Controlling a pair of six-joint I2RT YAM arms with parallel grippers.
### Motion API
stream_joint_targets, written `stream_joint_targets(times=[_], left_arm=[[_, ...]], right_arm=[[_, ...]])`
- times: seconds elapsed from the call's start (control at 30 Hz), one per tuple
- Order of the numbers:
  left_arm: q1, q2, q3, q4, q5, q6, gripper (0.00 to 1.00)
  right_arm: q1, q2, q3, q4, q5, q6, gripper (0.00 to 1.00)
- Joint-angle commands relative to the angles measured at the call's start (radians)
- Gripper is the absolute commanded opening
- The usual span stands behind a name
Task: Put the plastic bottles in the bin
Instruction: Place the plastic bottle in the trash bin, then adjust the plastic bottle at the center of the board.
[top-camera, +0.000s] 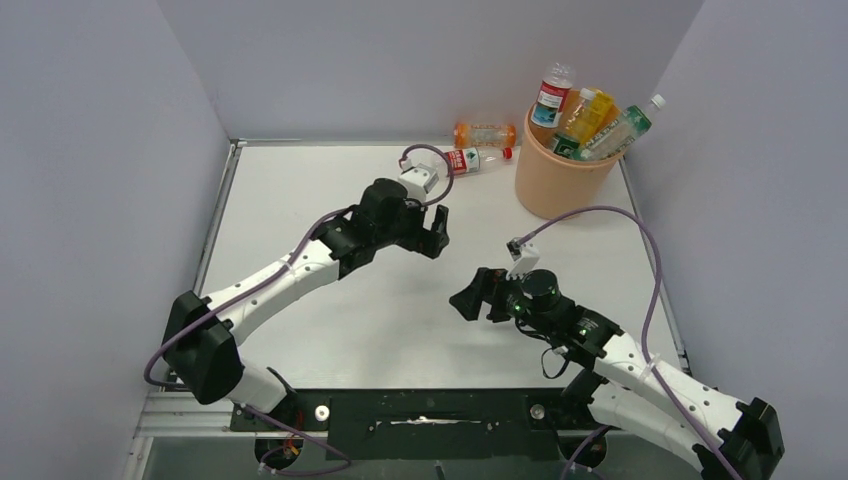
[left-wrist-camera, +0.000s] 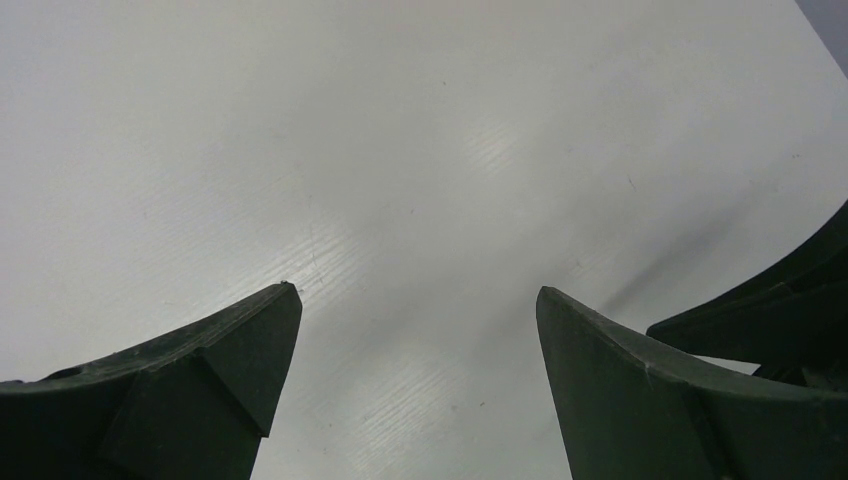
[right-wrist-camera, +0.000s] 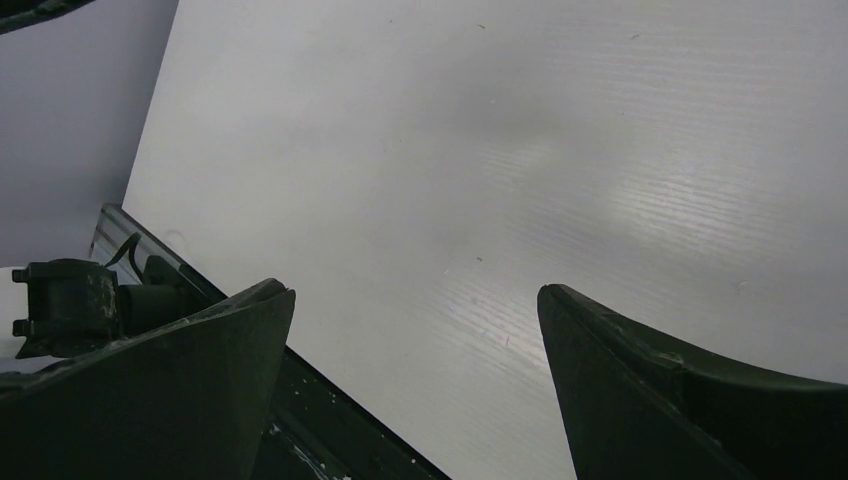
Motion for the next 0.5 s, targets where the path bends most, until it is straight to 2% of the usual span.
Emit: stream_joint_targets(times=[0.0, 0.23, 0.47], left_arm=[[0.004, 0.038, 0.094, 0.010, -0.064, 0.078, 0.89], [0.127, 0.221, 0.179, 0.100, 0.005, 0.138, 0.89], [0.256, 0.539, 0.488, 0.108, 0.072, 0.258, 0.89]], right_arm=[[0.005, -0.043, -0.005, 0.006, 0.031, 0.010, 0.98], [0.005, -0.043, -0.006, -0.030, 0.014, 0.006, 0.98], [0.003, -0.040, 0.002, -0.045, 0.021, 0.039, 0.98]])
